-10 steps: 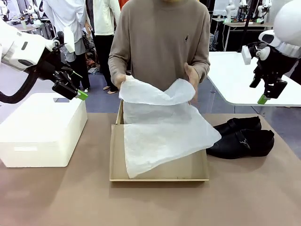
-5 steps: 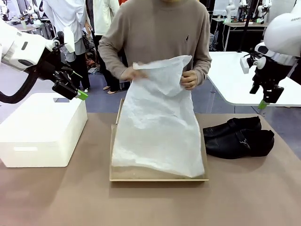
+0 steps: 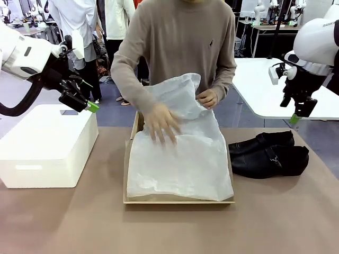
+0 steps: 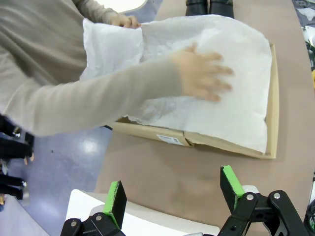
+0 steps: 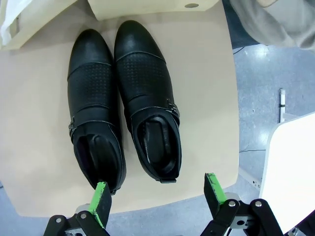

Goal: Pack the shoes into the box.
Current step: Place one shoe of the Shoes into the Shoes Box.

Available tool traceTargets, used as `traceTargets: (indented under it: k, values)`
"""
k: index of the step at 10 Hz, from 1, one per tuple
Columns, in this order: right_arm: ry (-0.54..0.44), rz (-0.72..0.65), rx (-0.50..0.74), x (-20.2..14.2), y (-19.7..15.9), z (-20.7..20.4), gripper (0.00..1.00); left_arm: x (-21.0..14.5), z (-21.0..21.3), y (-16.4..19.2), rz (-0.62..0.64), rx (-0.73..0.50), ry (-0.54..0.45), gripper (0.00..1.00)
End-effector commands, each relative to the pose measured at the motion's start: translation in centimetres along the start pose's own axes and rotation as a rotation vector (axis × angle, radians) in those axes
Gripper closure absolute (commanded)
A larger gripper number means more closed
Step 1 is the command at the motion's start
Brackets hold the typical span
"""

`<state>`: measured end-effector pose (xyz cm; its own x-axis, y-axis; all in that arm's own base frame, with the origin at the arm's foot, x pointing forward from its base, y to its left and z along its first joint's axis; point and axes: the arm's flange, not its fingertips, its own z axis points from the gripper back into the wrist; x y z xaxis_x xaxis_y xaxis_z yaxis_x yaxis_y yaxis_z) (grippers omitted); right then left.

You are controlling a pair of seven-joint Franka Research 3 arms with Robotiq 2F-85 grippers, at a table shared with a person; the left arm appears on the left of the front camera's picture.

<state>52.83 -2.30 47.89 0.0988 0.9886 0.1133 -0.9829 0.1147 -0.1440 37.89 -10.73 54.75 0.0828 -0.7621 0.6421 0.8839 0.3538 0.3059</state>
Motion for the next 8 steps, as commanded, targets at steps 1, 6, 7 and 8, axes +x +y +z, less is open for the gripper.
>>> traceTargets:
  k: [1, 6, 7, 8]
  values:
    - [-0.007, 0.0, -0.003, -0.1, 0.3, 0.2, 0.0, -0.2, -0.1, 0.2, -0.009, -0.013, -0.017, 0.0]
    - [-0.044, -0.049, -0.006, -0.6, -1.6, -2.4, 0.0, -0.2, -0.1, 0.2, -0.009, -0.013, -0.017, 0.0]
    - [-0.051, -0.05, 0.002, -0.8, -2.1, -3.2, 0.0, -0.2, -0.1, 0.2, -0.009, -0.013, -0.017, 0.0]
    - [-0.069, -0.048, -0.002, -1.3, -2.7, -4.0, 0.0, -0.2, -0.1, 0.2, -0.009, -0.013, -0.017, 0.0]
